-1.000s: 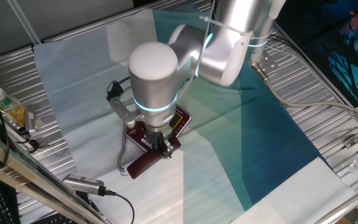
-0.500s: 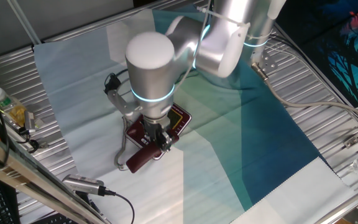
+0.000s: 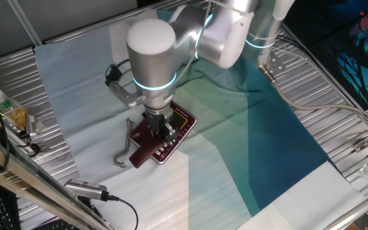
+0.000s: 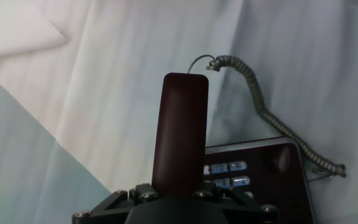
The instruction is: Place the handset of the telephone on the corresponding phone cradle
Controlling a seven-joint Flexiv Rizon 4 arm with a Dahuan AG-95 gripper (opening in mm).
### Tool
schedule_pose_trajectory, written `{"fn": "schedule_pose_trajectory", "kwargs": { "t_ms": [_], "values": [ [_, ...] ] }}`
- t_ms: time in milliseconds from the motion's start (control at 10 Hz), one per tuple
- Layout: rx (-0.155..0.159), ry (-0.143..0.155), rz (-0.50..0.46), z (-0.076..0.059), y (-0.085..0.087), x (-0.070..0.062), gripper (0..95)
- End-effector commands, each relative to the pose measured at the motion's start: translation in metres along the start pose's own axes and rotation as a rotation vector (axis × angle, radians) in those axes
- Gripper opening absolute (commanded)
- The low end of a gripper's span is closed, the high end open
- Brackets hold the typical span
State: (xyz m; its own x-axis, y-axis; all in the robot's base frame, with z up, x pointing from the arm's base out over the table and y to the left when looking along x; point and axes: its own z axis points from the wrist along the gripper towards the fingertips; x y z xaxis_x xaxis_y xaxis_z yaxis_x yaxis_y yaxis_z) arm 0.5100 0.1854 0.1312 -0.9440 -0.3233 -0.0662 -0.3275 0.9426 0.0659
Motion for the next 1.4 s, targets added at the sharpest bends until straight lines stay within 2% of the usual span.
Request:
{"fn": "schedule_pose_trajectory", "kwargs": {
  "t_ms": [100, 800, 1400],
  "values": [
    [-0.009, 0.0, -0.025, -0.002, -0.014, 0.005, 0.0],
    [-0.026, -0.009, -0.08, -0.005, -0.048, 0.024, 0.0],
    [-0.032, -0.015, -0.112, -0.004, -0.063, 0.032, 0.0]
  ]
}}
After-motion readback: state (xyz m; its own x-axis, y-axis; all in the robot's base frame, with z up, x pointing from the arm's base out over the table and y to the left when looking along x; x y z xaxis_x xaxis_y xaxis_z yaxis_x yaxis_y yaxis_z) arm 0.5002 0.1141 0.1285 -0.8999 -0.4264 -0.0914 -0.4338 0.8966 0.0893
